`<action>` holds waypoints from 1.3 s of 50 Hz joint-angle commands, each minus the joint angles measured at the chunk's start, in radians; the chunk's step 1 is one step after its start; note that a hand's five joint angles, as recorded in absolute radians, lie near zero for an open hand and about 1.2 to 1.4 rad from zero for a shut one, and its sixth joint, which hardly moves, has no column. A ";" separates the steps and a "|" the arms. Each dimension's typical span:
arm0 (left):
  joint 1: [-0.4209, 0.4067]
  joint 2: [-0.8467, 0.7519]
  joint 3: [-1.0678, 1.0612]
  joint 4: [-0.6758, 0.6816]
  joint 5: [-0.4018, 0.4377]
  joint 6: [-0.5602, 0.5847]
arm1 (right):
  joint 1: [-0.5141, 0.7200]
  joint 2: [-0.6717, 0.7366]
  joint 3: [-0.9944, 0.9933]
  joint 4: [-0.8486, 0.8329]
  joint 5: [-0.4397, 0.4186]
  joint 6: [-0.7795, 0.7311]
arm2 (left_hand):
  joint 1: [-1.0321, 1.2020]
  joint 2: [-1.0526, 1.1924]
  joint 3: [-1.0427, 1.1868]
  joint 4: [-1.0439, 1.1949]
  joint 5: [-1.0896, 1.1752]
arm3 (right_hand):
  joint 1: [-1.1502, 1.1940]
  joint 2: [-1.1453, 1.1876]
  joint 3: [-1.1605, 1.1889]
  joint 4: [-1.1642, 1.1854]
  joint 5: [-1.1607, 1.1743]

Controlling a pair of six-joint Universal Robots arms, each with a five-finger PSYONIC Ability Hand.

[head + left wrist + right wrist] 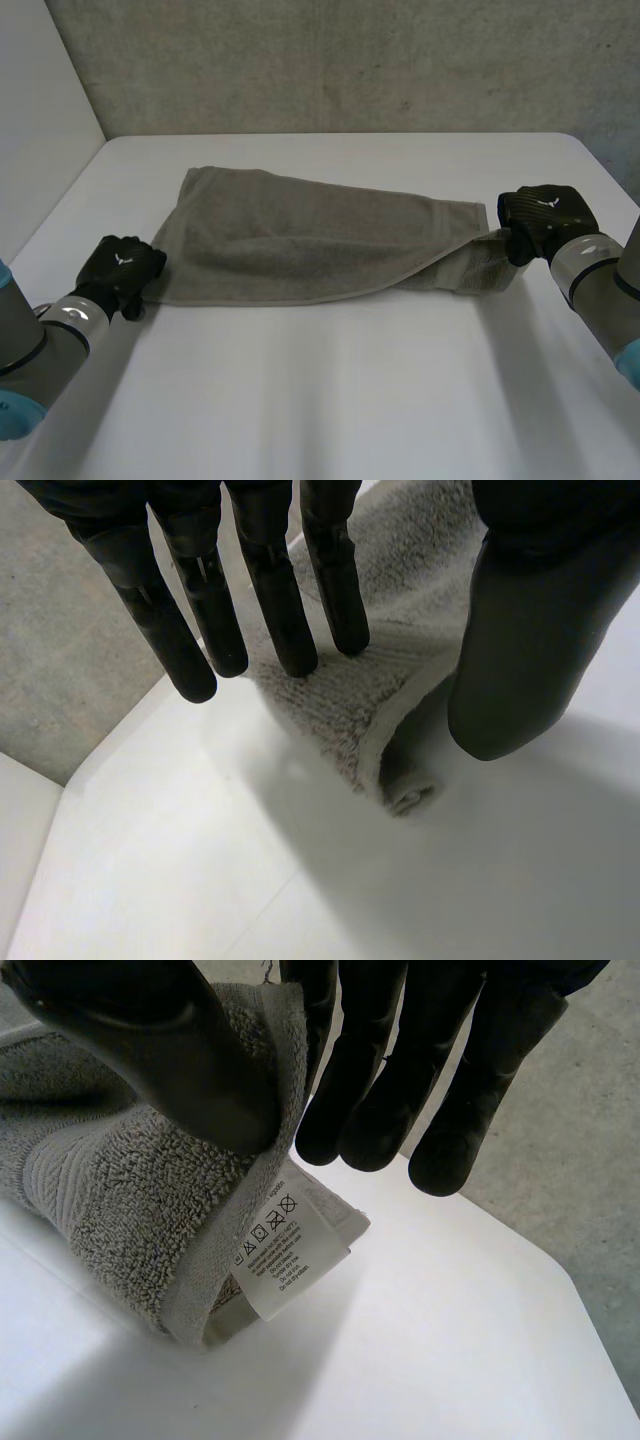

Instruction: Fold the towel.

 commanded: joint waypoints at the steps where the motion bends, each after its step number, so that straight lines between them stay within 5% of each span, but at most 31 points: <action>1: 0.014 -0.008 0.006 0.000 0.000 0.033 | 0.001 0.006 -0.001 0.000 -0.002 0.000 | -0.088 -0.093 -0.089 -0.096 -0.247 | 0.072 0.079 0.068 0.060 0.059; 24: 0.011 -0.106 0.121 0.002 0.000 0.011 | -0.002 0.006 -0.001 0.000 -0.005 -0.002 | 0.006 0.000 0.005 -0.002 -0.153 | 0.072 0.079 0.068 0.060 0.059; 32: 0.010 -0.083 0.135 0.002 0.002 -0.012 | -0.013 0.005 -0.014 0.002 -0.003 0.000 | 0.633 0.628 0.633 0.626 0.475 | 0.072 0.079 0.068 0.060 0.059; 42: 0.011 0.269 0.065 -0.004 0.006 -0.211 | -0.045 -0.120 -0.089 0.109 -0.009 -0.023 | 0.633 0.628 0.633 0.626 0.475 | 0.072 0.079 0.068 0.060 0.059; 48: 0.013 0.458 0.075 -0.024 0.014 -0.314 | -0.114 -0.257 -0.184 0.274 -0.084 -0.040 | 0.633 0.628 0.633 0.626 0.475 | 0.072 0.079 0.068 0.060 0.059; 55: 0.013 0.615 0.192 -0.275 0.077 -0.338 | -0.177 -0.359 -0.301 0.417 -0.192 -0.091 | 0.633 0.628 0.633 0.626 0.475 | 0.072 0.079 0.068 0.060 0.059; 65: 0.013 0.508 0.253 -0.464 0.148 -0.332 | -0.199 -0.301 -0.339 0.572 -0.233 -0.238 | 0.633 0.628 0.633 0.626 0.475 | 0.072 0.079 0.068 0.060 0.059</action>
